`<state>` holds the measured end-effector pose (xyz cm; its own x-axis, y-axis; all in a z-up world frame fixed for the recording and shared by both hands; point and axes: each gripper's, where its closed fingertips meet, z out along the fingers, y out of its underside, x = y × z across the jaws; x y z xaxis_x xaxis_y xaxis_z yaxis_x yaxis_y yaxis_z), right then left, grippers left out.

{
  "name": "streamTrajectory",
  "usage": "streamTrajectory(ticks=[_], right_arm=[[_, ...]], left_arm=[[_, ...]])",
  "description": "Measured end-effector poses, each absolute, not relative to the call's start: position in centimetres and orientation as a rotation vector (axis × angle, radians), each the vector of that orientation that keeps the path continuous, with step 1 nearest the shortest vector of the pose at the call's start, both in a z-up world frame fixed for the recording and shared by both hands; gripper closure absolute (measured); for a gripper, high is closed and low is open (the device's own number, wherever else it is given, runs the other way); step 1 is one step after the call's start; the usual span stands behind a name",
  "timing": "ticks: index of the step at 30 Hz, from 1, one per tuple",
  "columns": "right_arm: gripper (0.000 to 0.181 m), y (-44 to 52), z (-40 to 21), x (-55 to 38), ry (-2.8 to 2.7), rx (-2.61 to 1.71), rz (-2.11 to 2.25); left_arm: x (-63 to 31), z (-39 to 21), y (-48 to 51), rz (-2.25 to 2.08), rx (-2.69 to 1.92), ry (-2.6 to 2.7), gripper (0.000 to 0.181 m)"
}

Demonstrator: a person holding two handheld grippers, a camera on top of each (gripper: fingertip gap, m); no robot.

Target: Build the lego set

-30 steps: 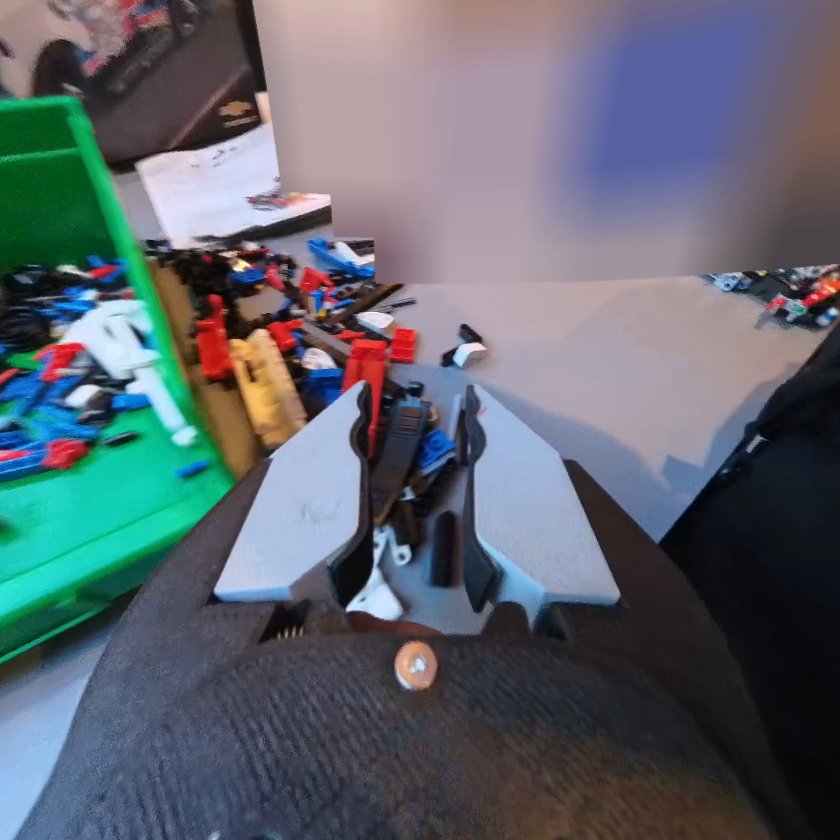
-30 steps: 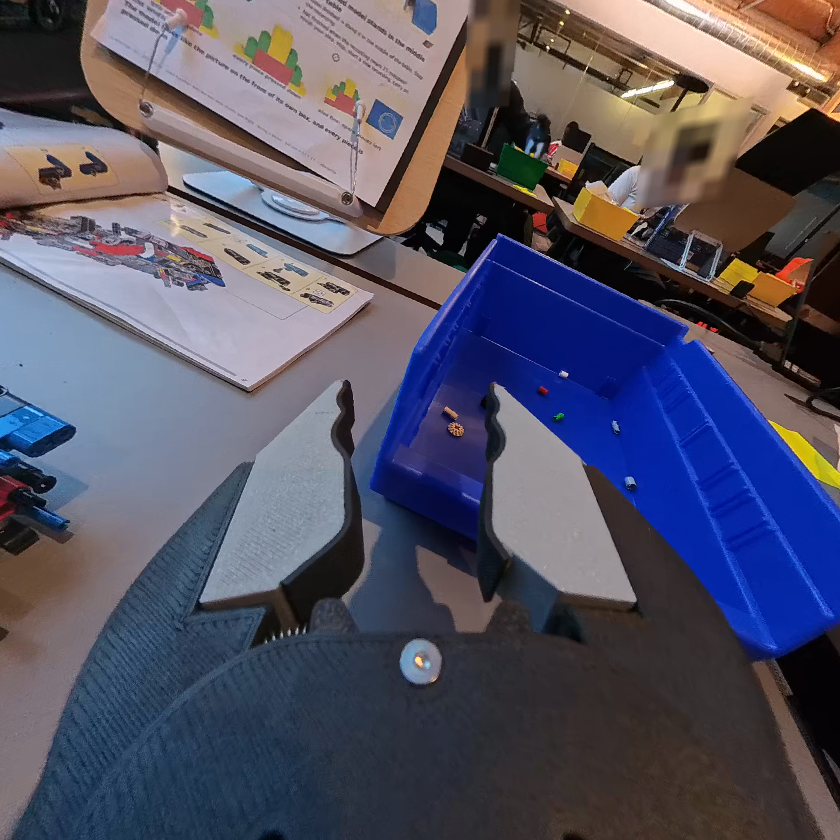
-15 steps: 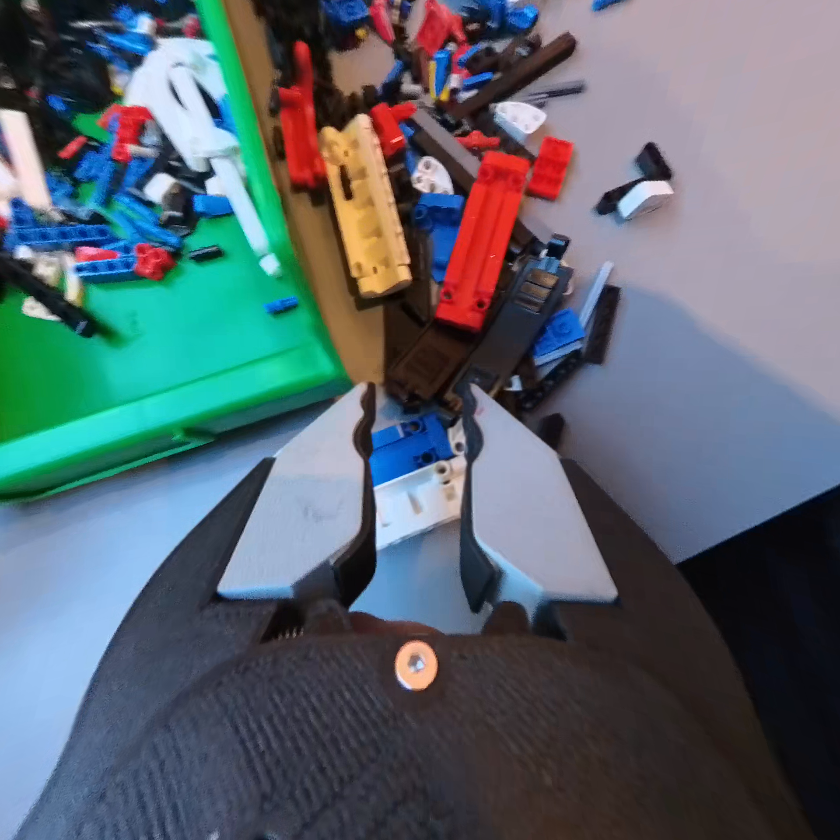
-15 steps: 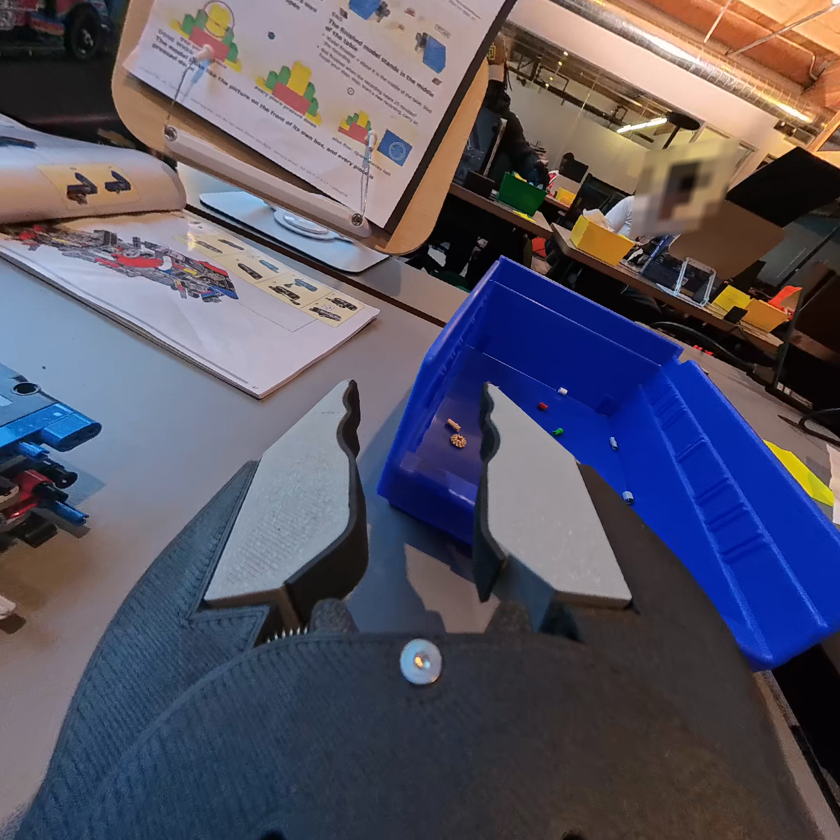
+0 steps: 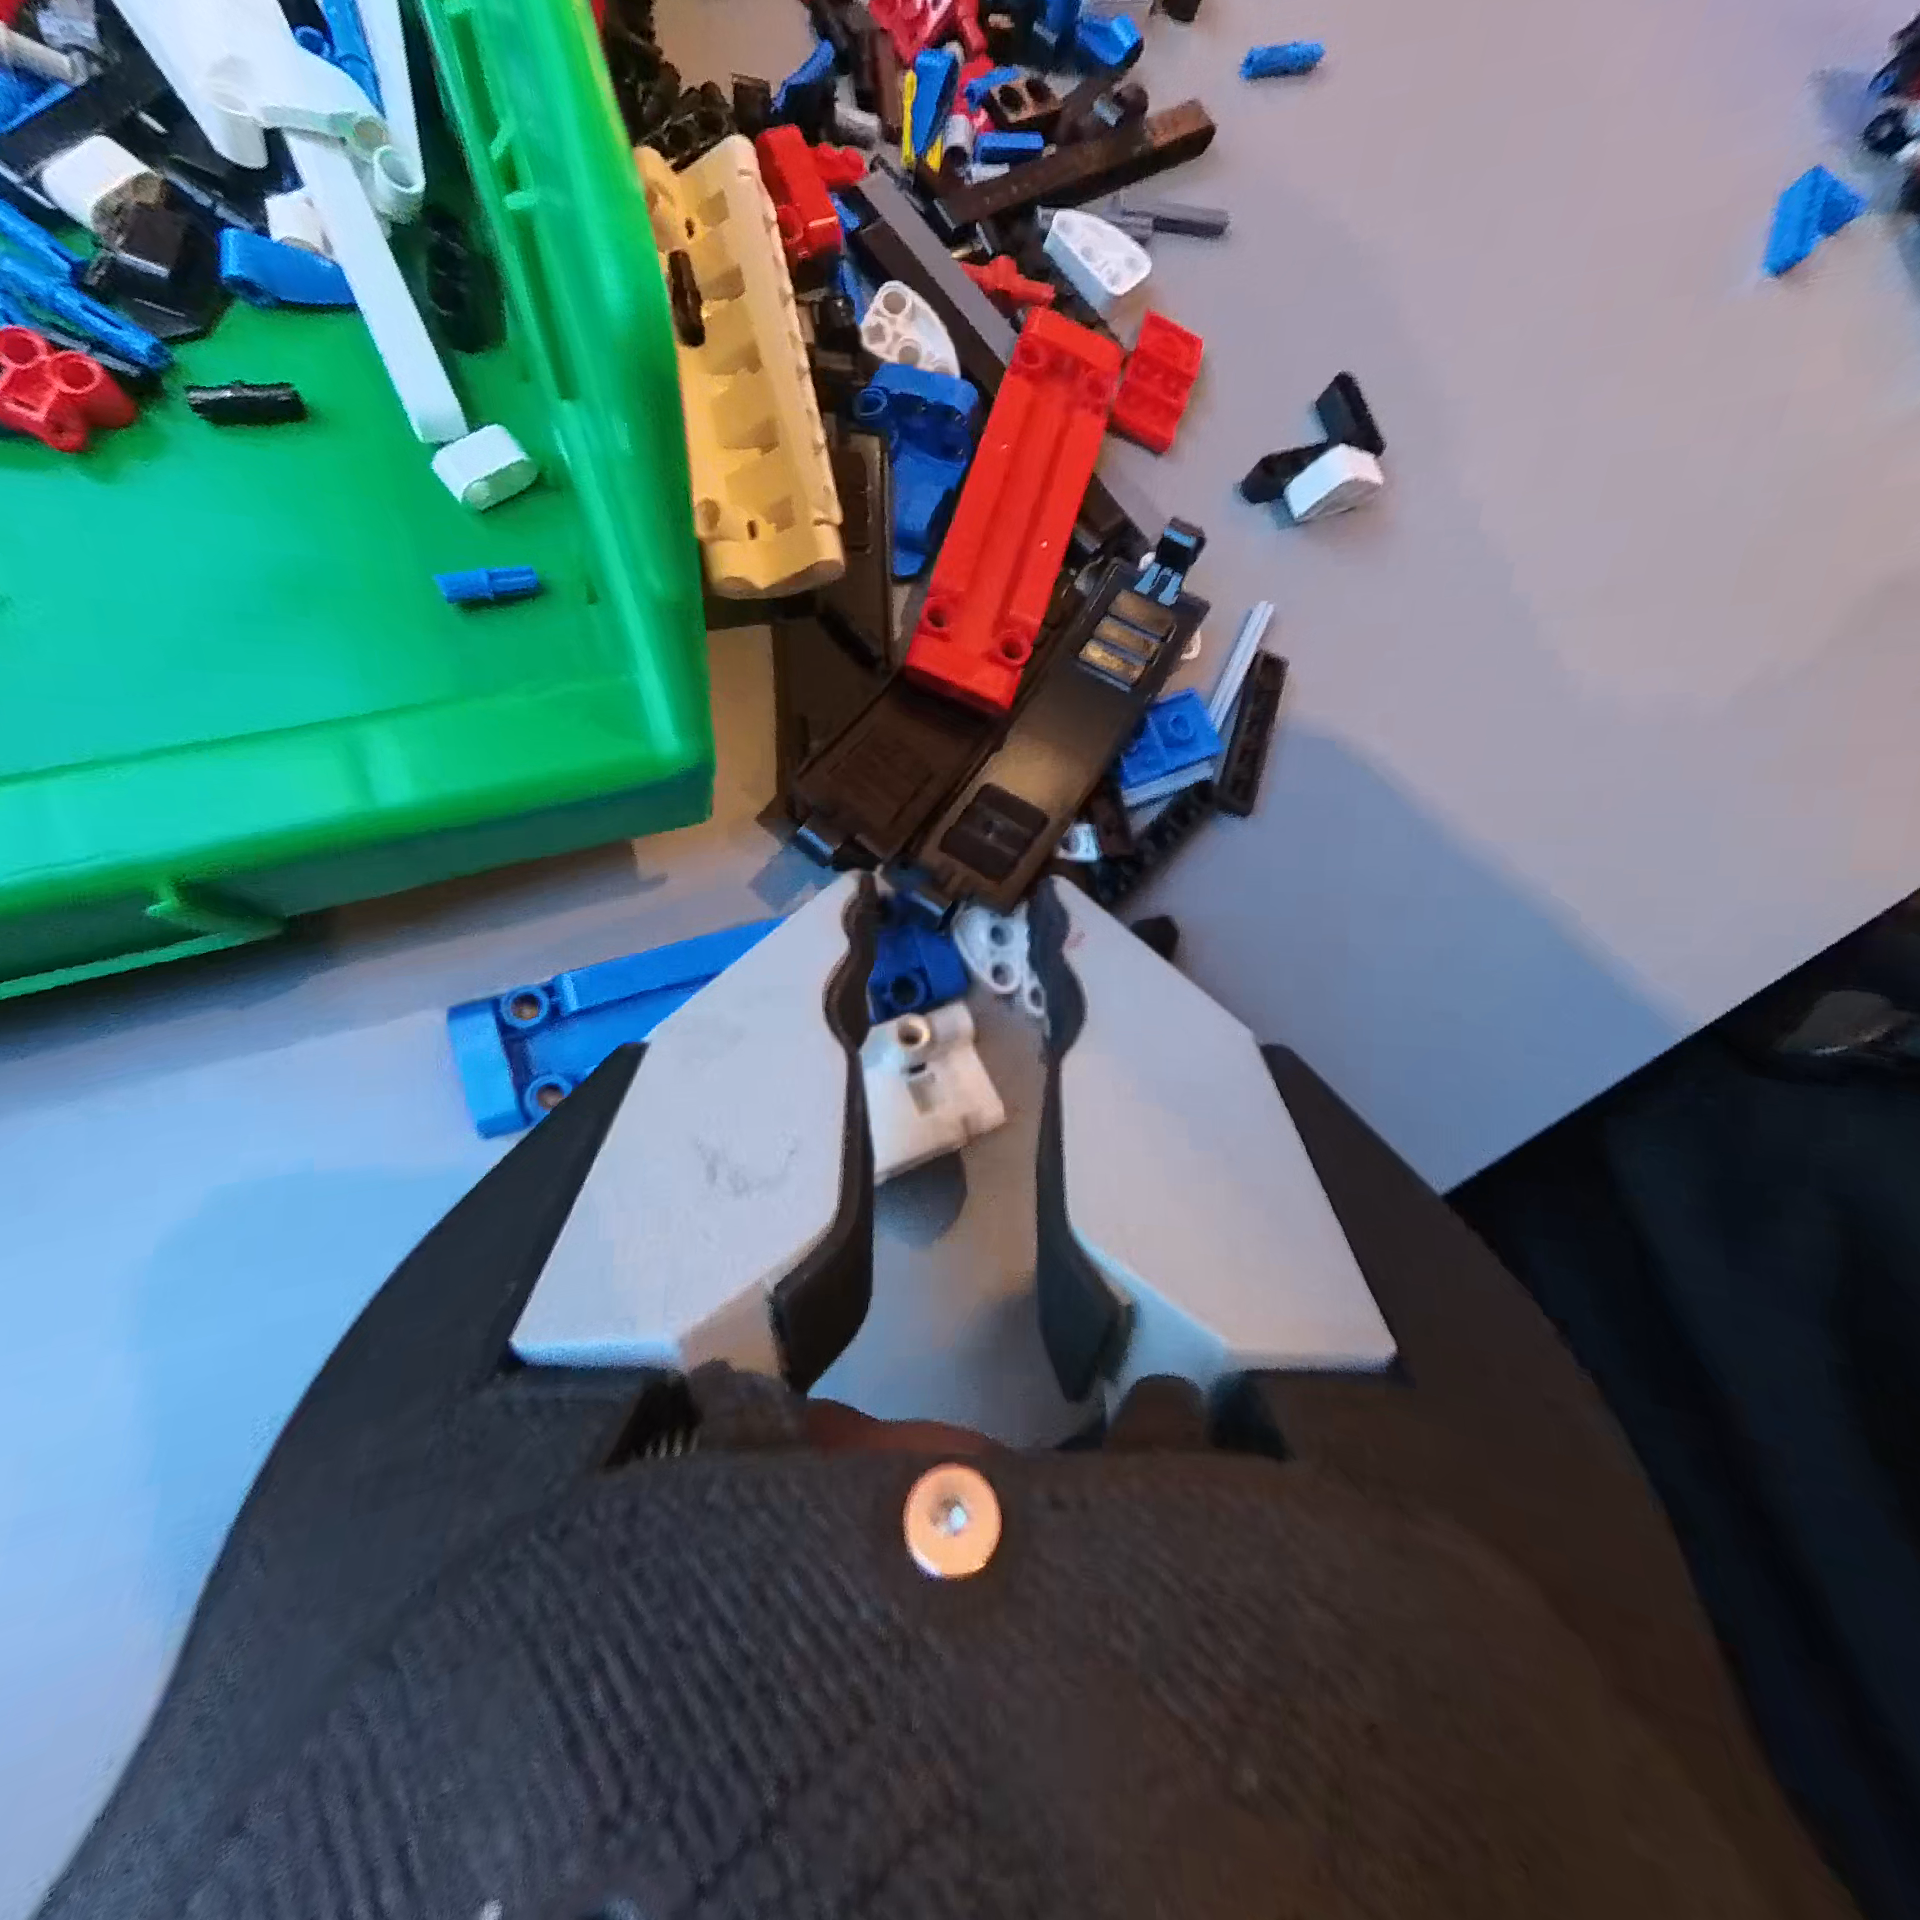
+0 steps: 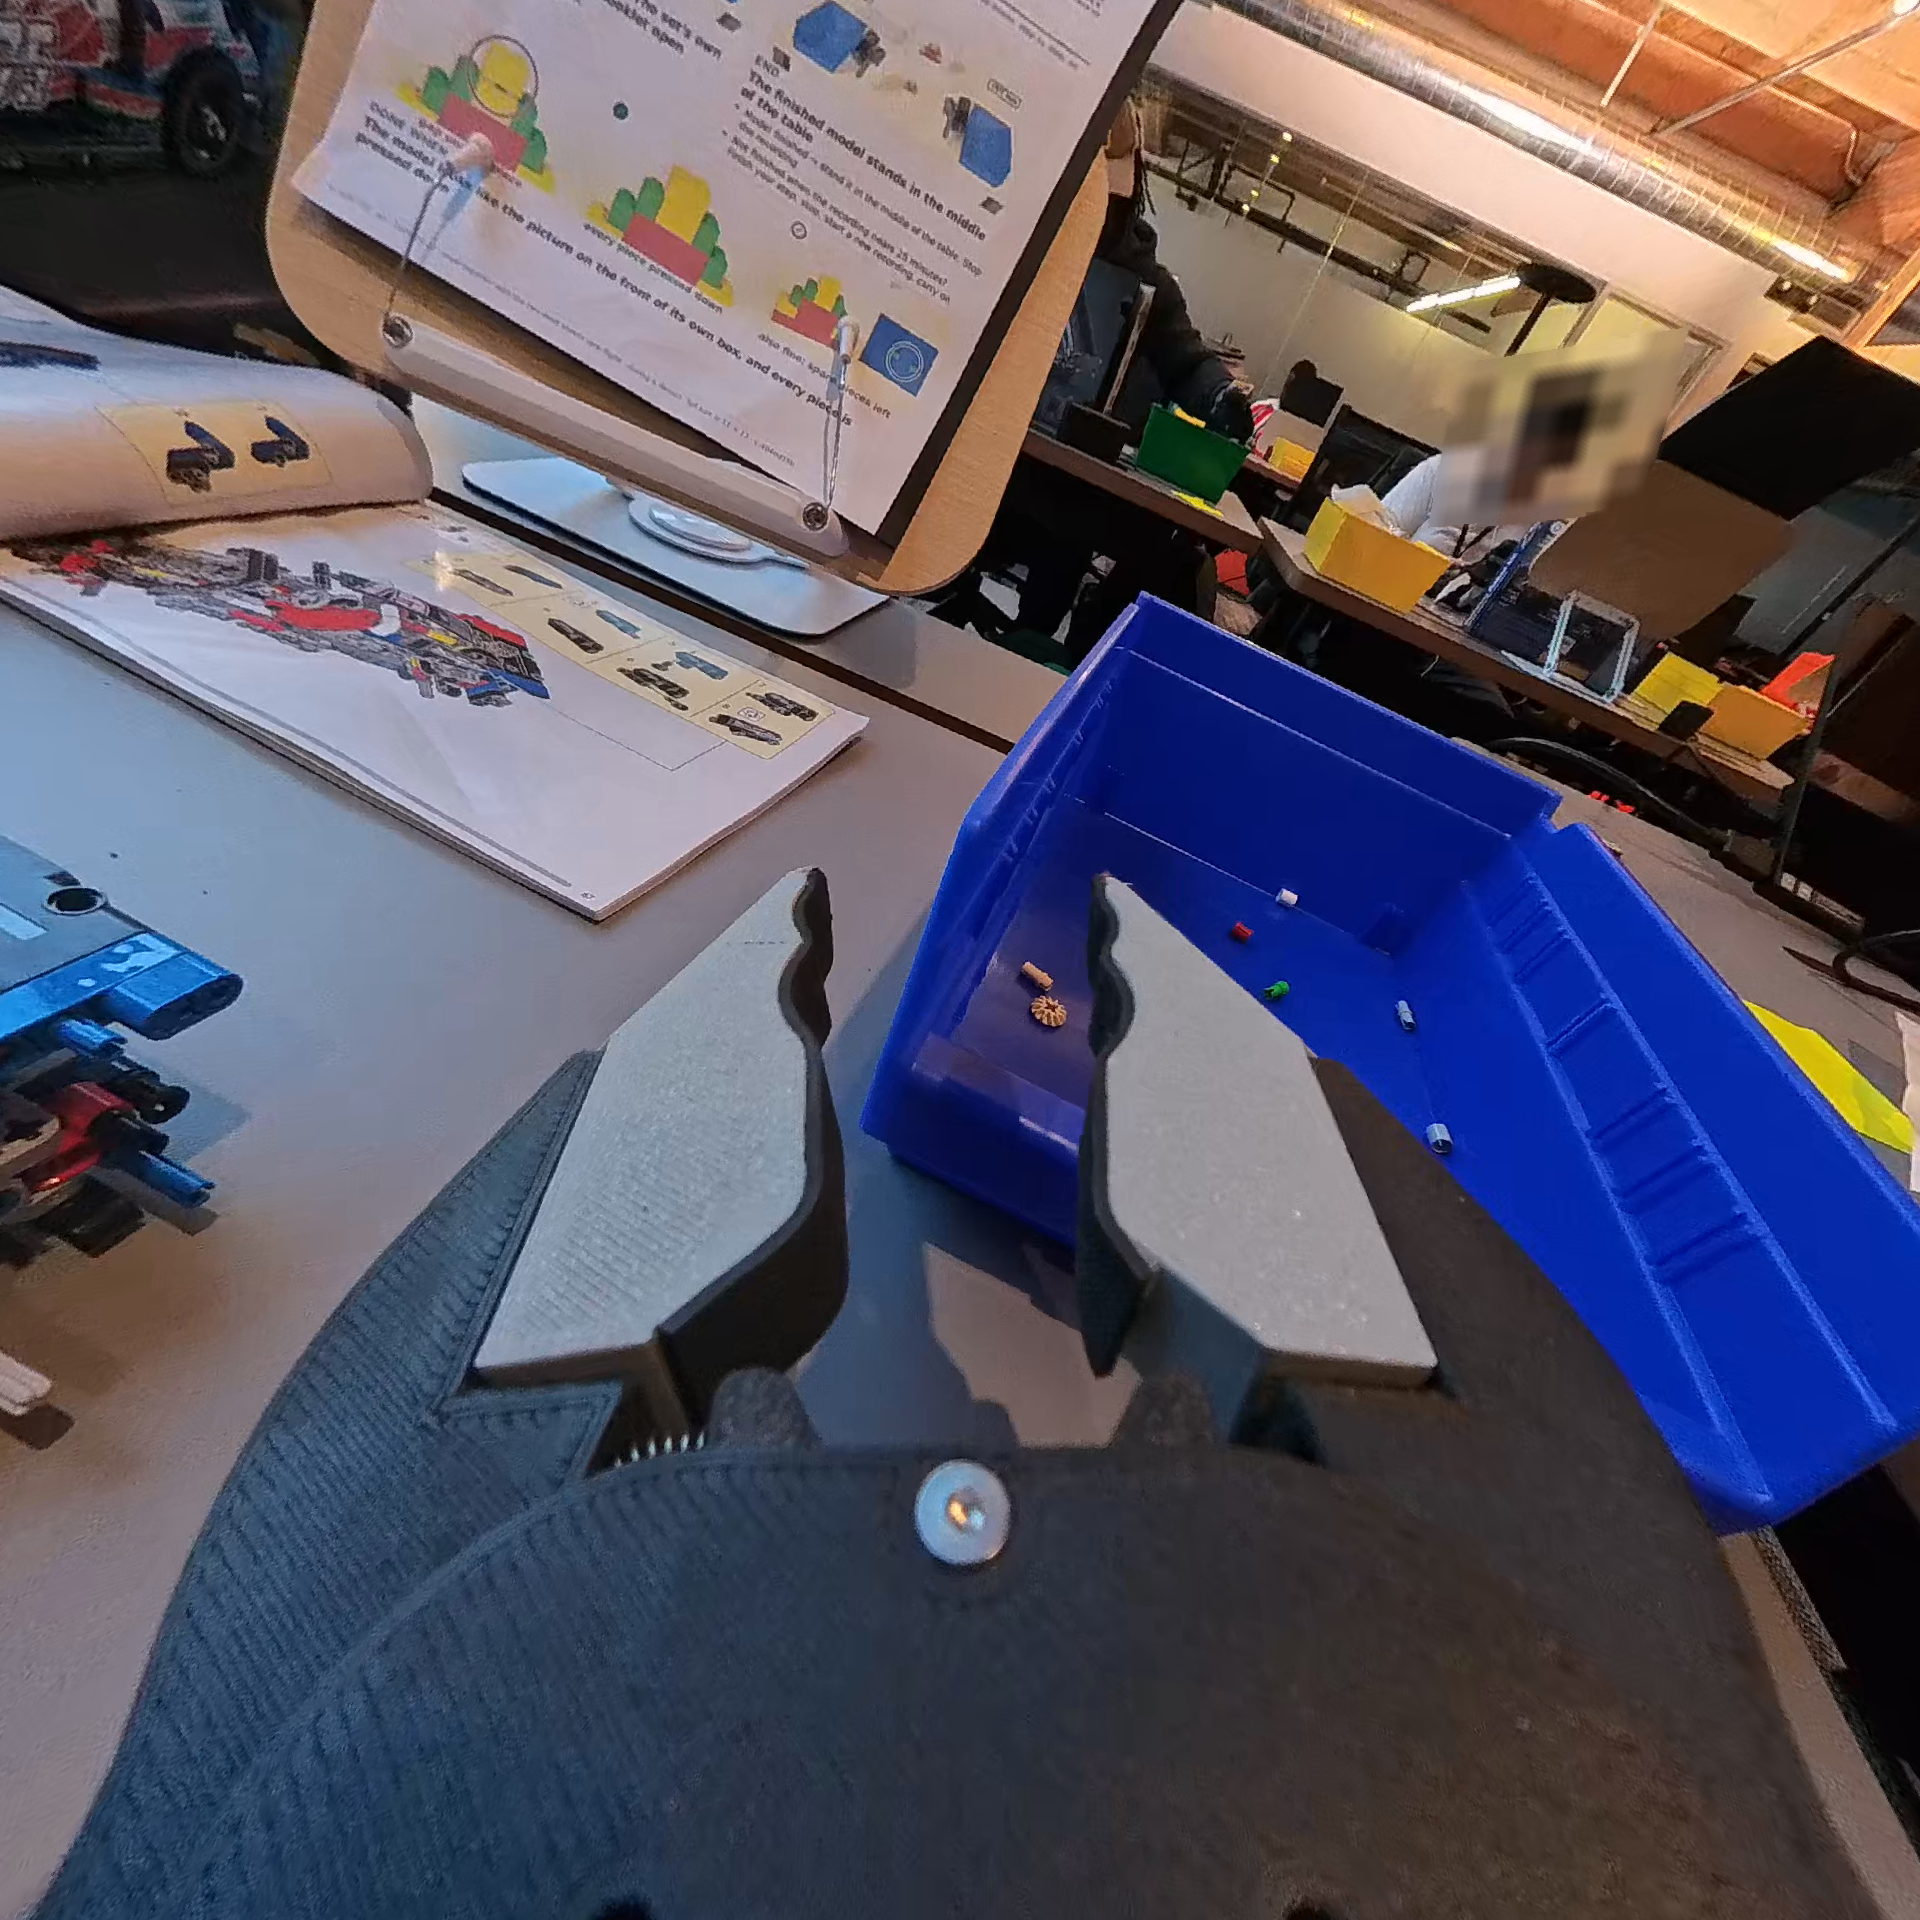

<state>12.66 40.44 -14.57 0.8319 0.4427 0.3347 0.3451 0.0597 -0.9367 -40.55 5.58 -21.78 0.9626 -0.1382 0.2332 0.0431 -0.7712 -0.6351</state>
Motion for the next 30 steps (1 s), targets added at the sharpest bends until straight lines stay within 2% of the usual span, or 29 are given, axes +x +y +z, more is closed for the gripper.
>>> streamTrajectory(ticks=[4,6,9,15,19,26,30], right_arm=[[0.136,40.4,-14.6,12.6,-0.654,-1.543,0.081],[0.137,40.4,-14.6,12.6,-0.655,-1.543,0.08],[0.138,40.3,-14.7,12.4,-0.666,-1.546,0.077],[0.14,40.3,-14.8,12.3,-0.677,-1.547,0.073],[0.143,40.3,-14.8,12.2,-0.681,-1.548,0.073],[0.144,40.2,-14.5,12.4,-0.664,-1.534,0.094],[0.144,40.2,-14.3,12.5,-0.649,-1.529,0.121]], left_arm=[[-39.1,-21.6,6.6,-0.419,-2.377,0.028,0.174],[-37.4,-21.3,6.6,-0.435,-2.348,0.104,0.177],[-34.9,-21.5,6.6,-0.459,-2.345,0.225,0.159],[-35.4,-18.8,8.7,-0.353,-2.269,0.271,0.158],[-37.7,-18.3,12.4,-0.184,-2.299,0.107,0.147],[-40.9,-20.2,15.3,0.157,-2.373,0.077,0.15],[-42.9,-20.5,14.7,0.261,-2.408,0.083,0.163]])
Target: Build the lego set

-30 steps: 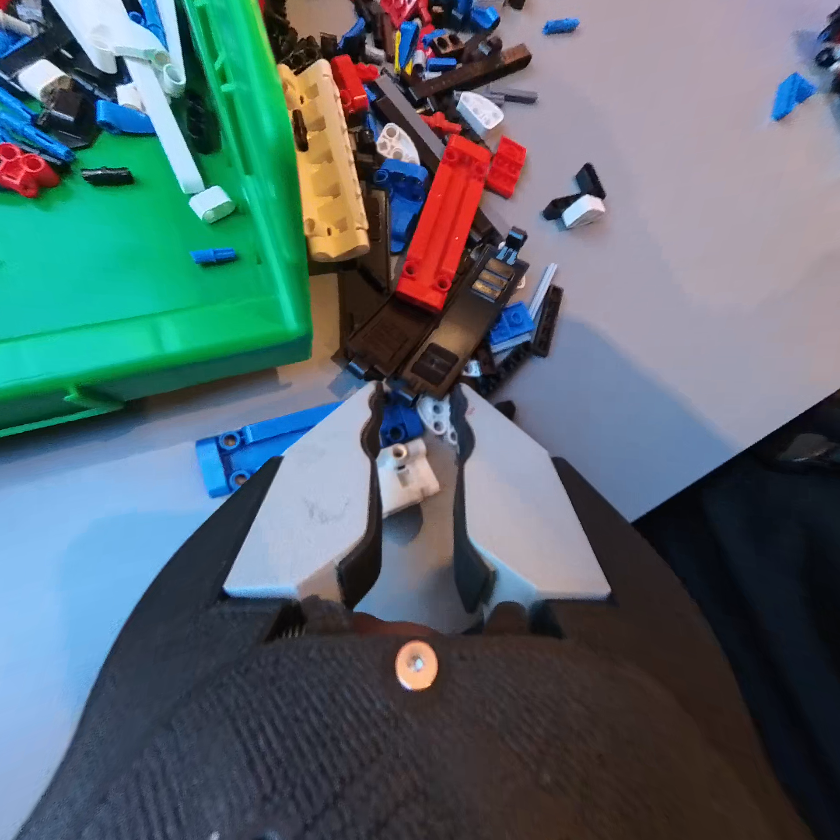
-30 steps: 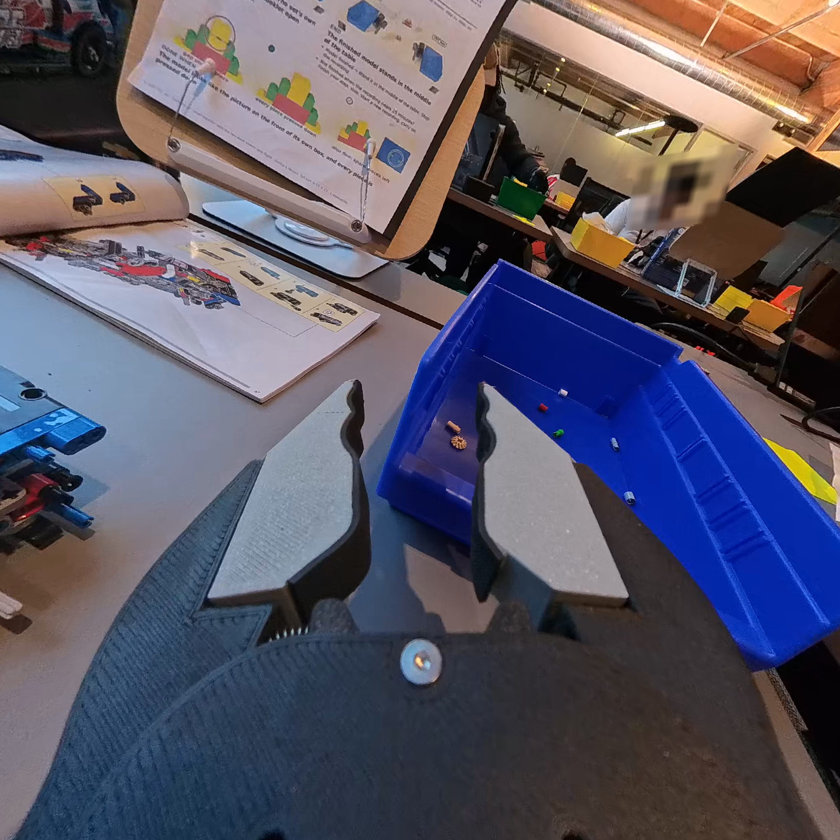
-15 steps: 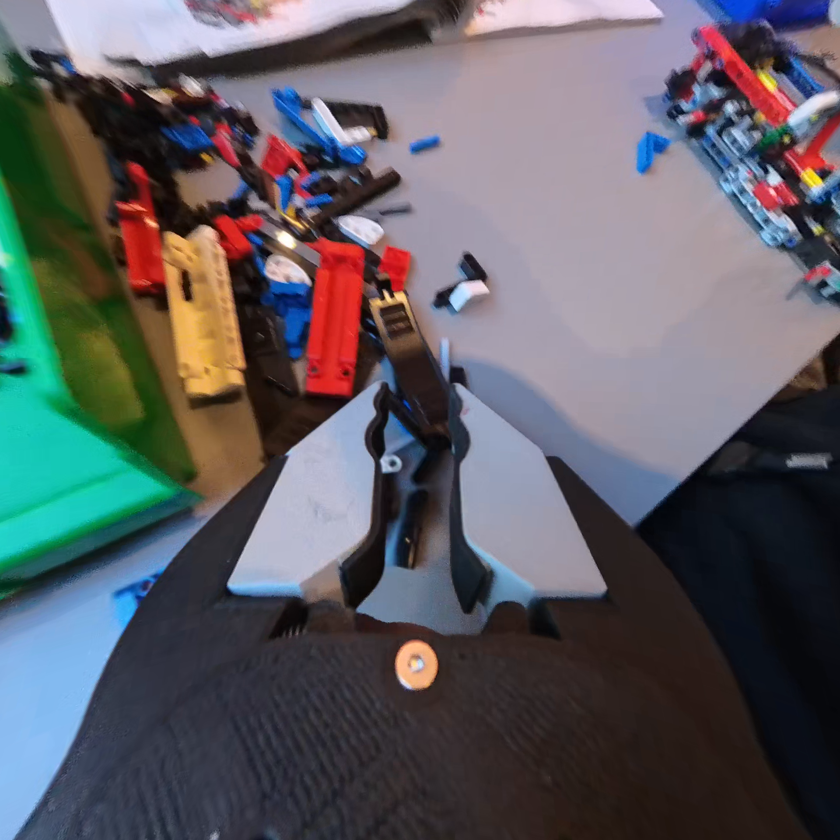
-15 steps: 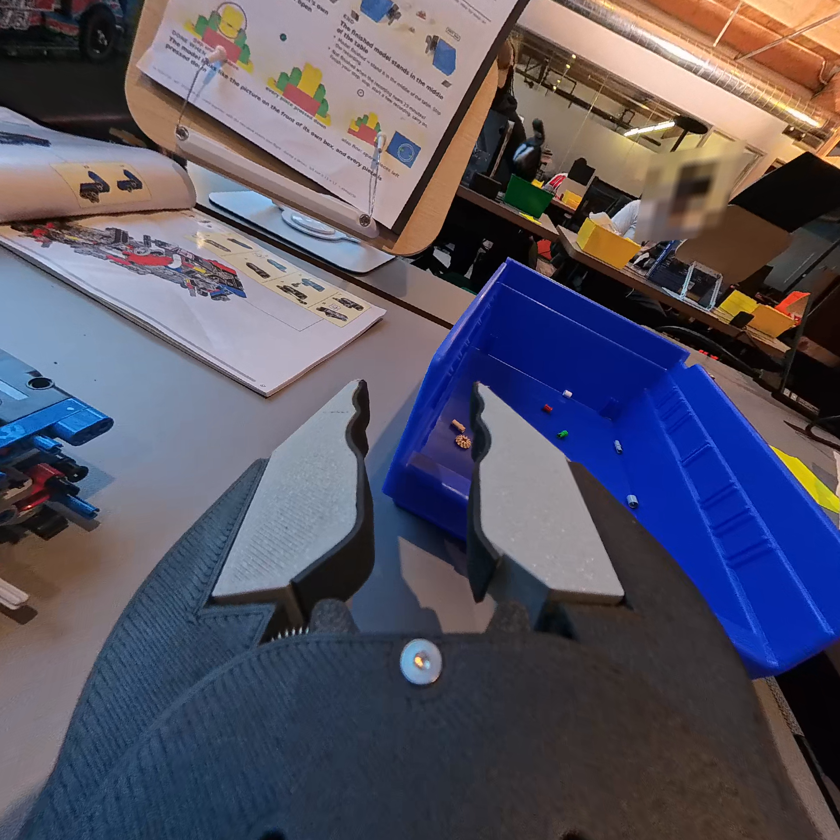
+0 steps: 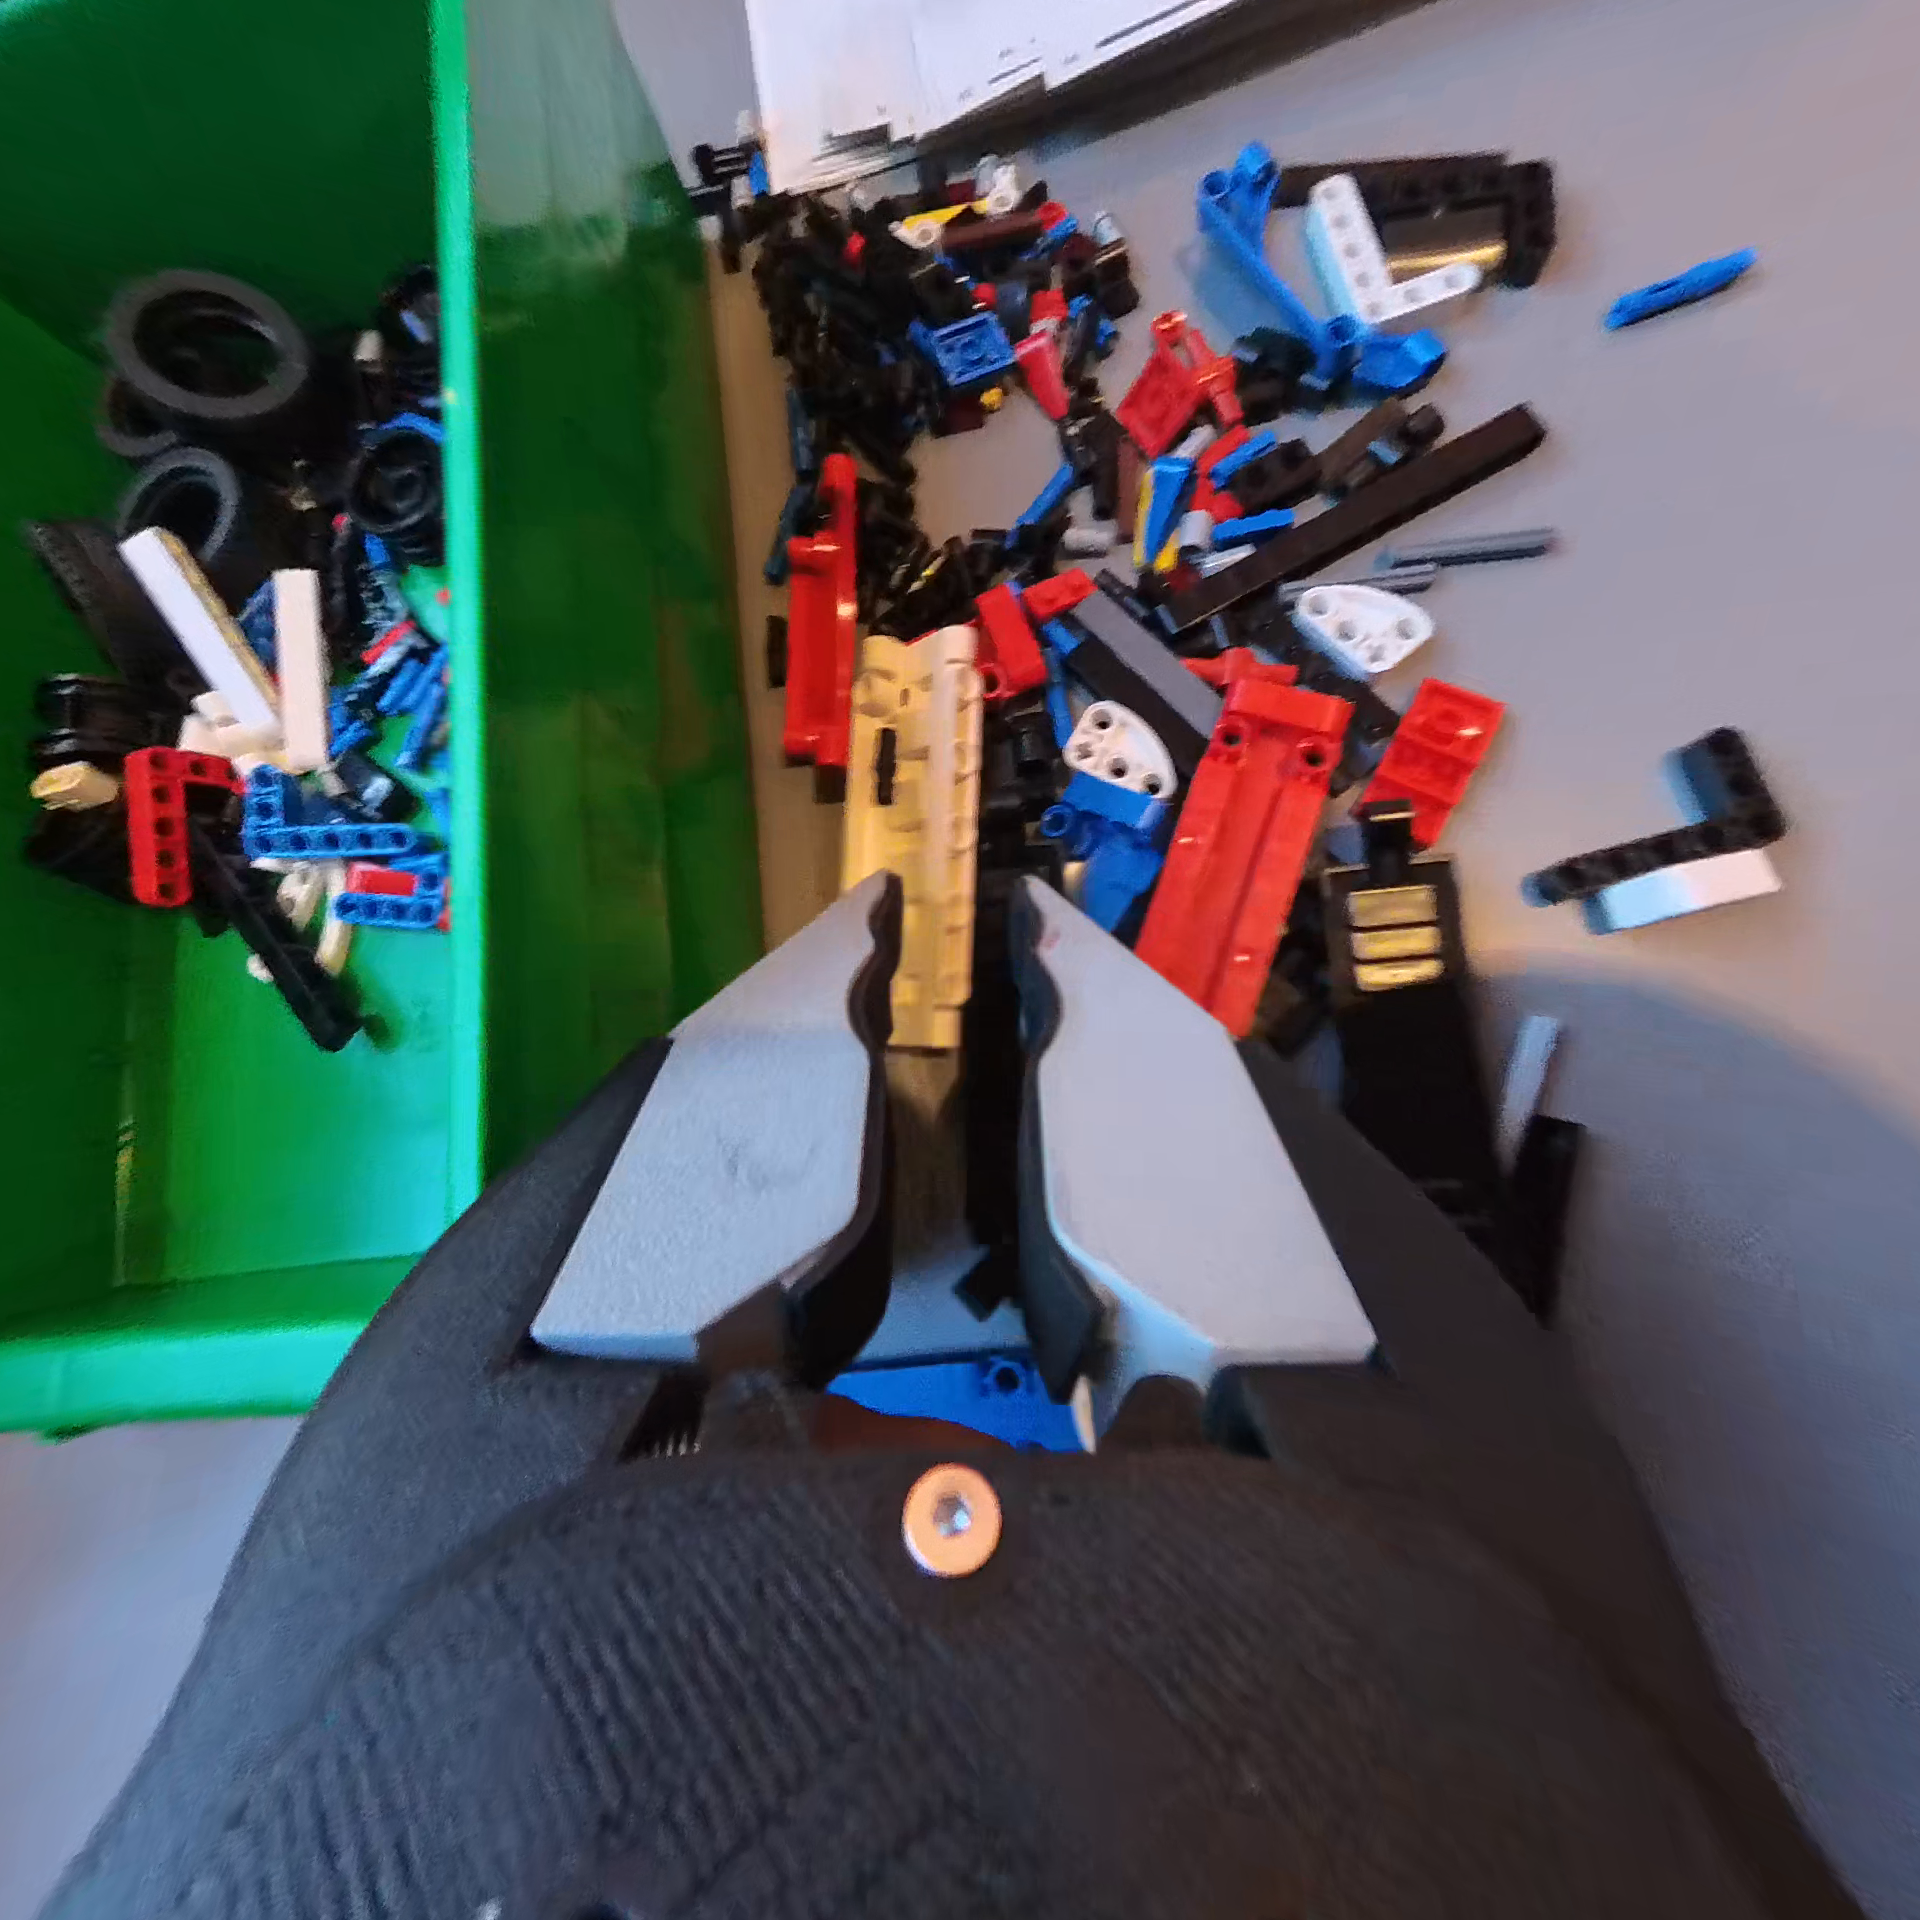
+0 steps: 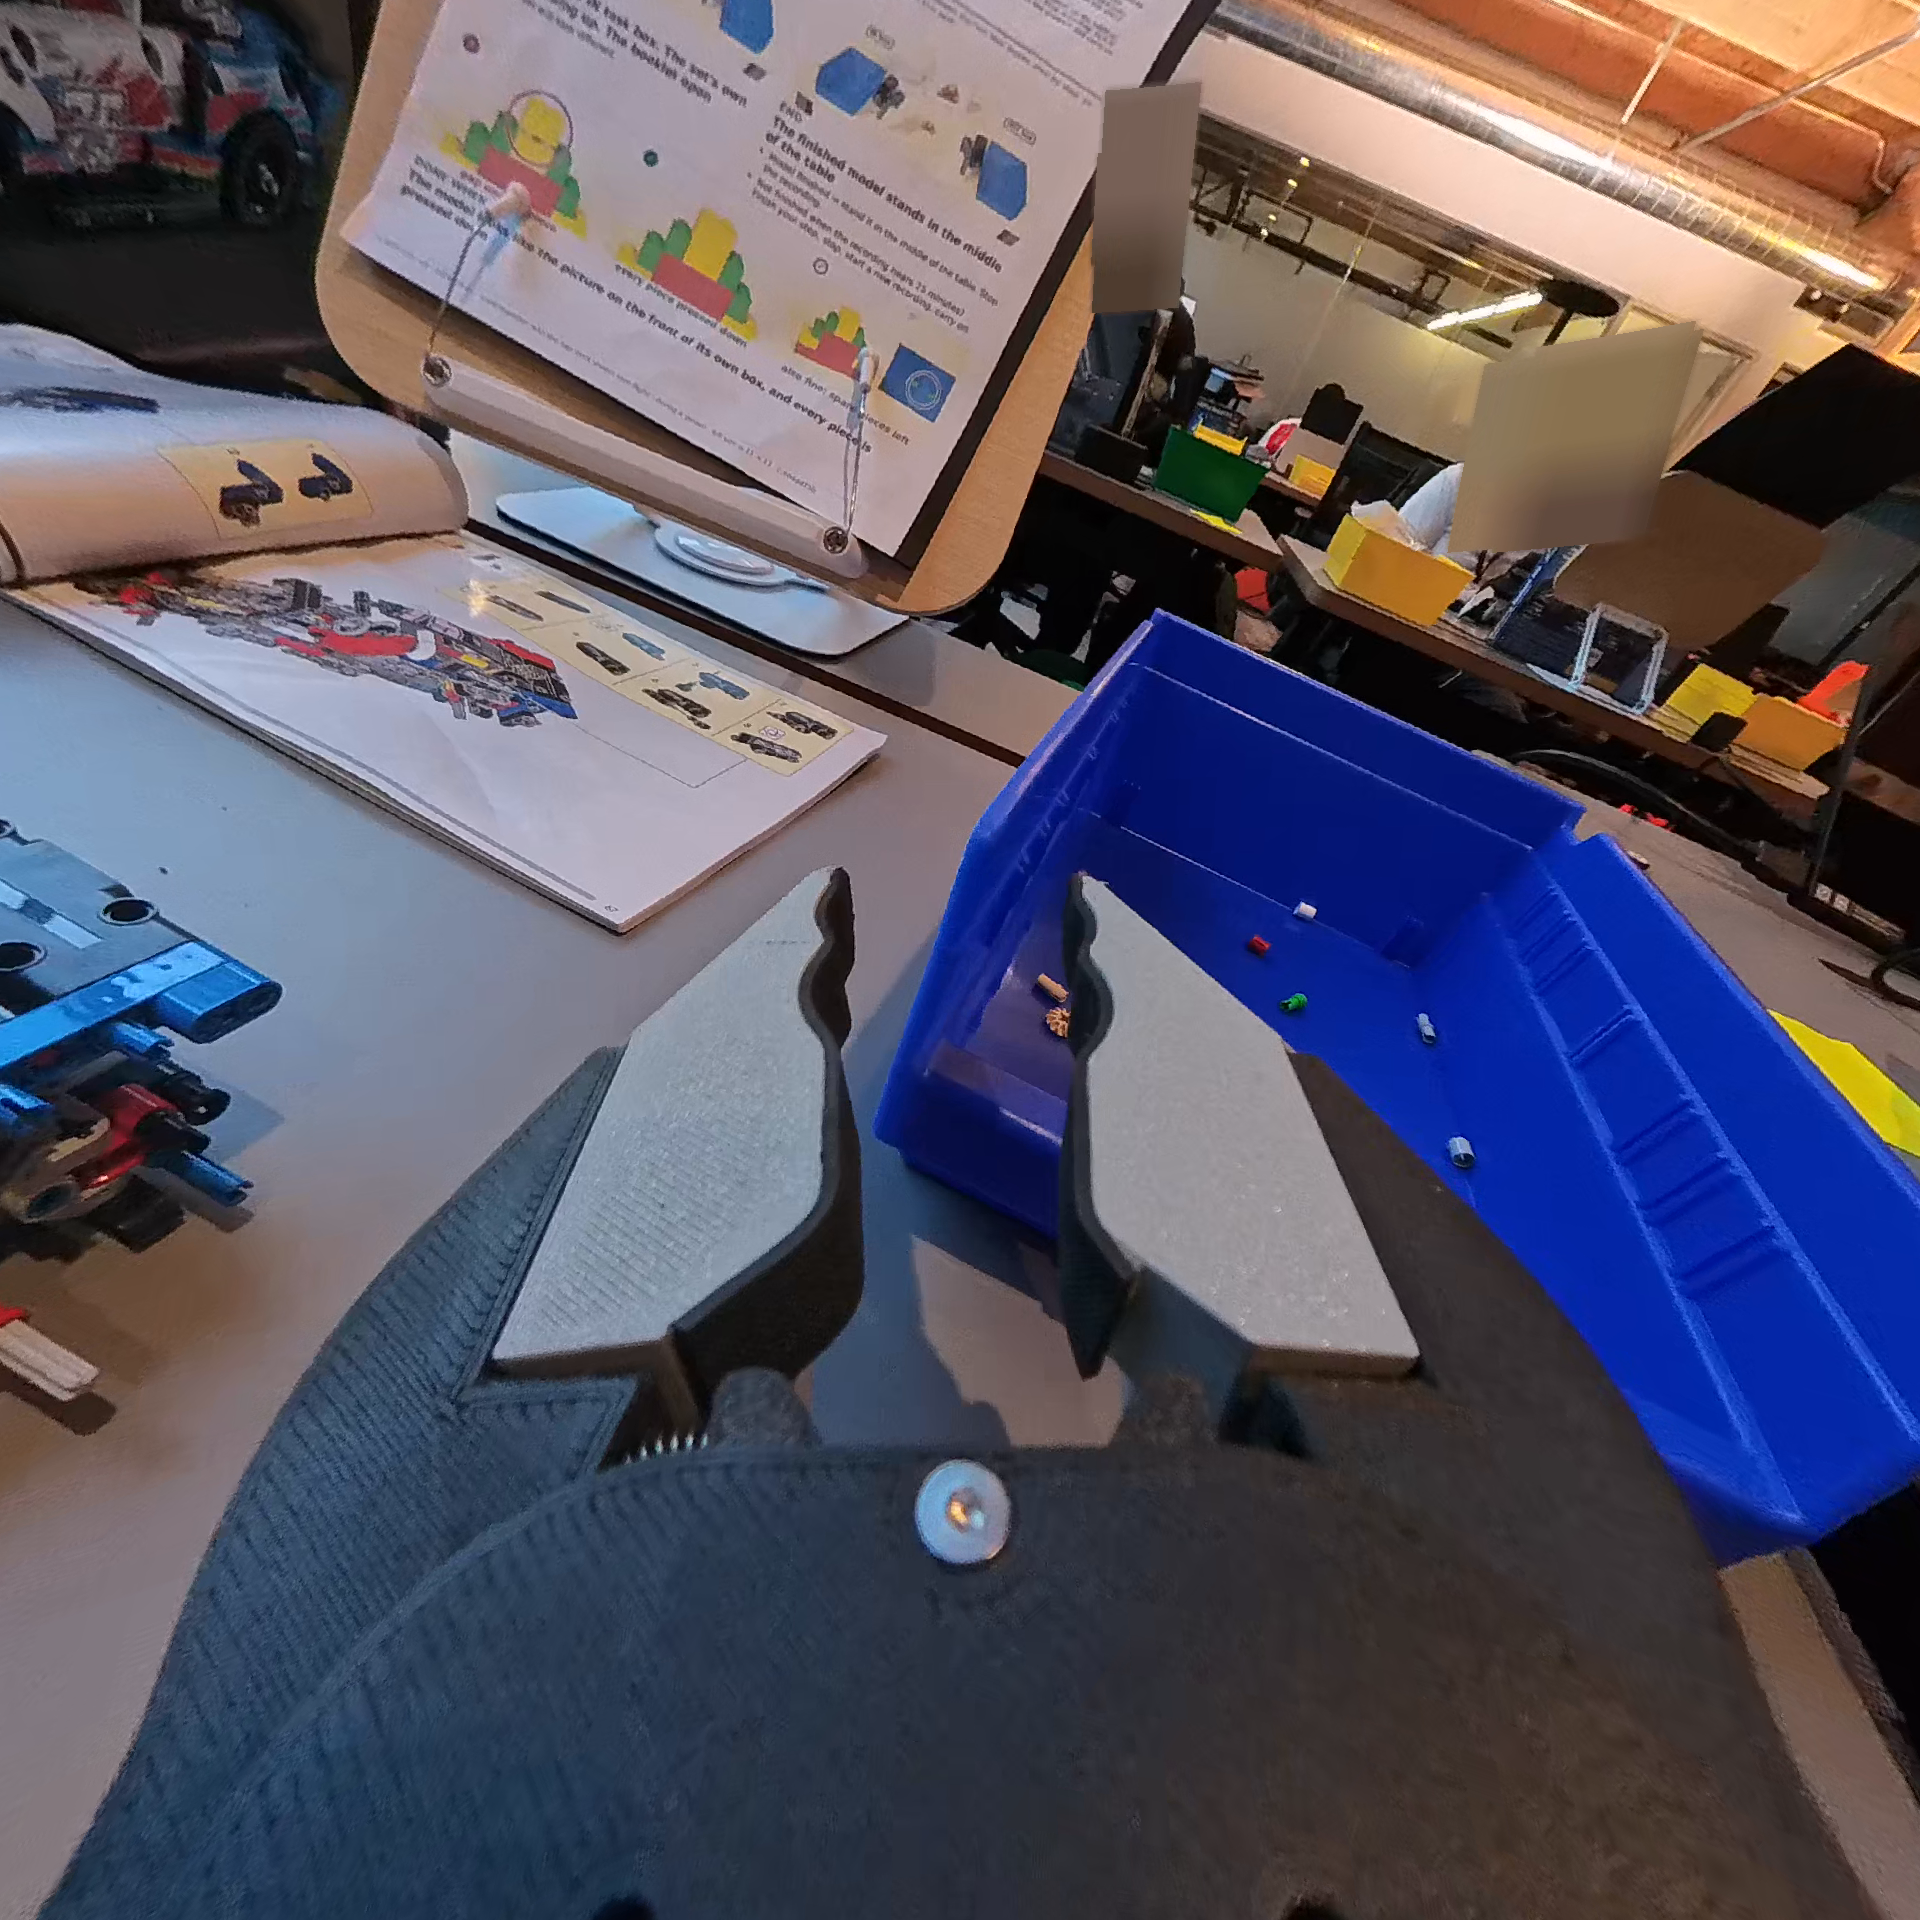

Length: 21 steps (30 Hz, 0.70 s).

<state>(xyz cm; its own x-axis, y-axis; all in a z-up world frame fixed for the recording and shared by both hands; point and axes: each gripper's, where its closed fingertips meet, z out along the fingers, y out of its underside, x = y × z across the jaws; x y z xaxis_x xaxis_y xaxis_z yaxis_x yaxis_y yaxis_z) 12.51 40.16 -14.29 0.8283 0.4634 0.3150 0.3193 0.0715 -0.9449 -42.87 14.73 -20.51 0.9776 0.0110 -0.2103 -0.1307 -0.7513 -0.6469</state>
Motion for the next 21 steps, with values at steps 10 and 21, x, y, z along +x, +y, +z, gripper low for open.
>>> streamTrajectory(ticks=[10,21], right_arm=[[0.145,39.8,-14.0,12.3,-0.64,-1.514,0.184],[0.146,39.5,-13.5,12.4,-0.613,-1.503,0.237]], left_arm=[[-41.1,-20.7,17.8,0.168,-2.415,0.161,0.163],[-41.3,-22.5,17.8,0.124,-2.487,0.158,0.175]])
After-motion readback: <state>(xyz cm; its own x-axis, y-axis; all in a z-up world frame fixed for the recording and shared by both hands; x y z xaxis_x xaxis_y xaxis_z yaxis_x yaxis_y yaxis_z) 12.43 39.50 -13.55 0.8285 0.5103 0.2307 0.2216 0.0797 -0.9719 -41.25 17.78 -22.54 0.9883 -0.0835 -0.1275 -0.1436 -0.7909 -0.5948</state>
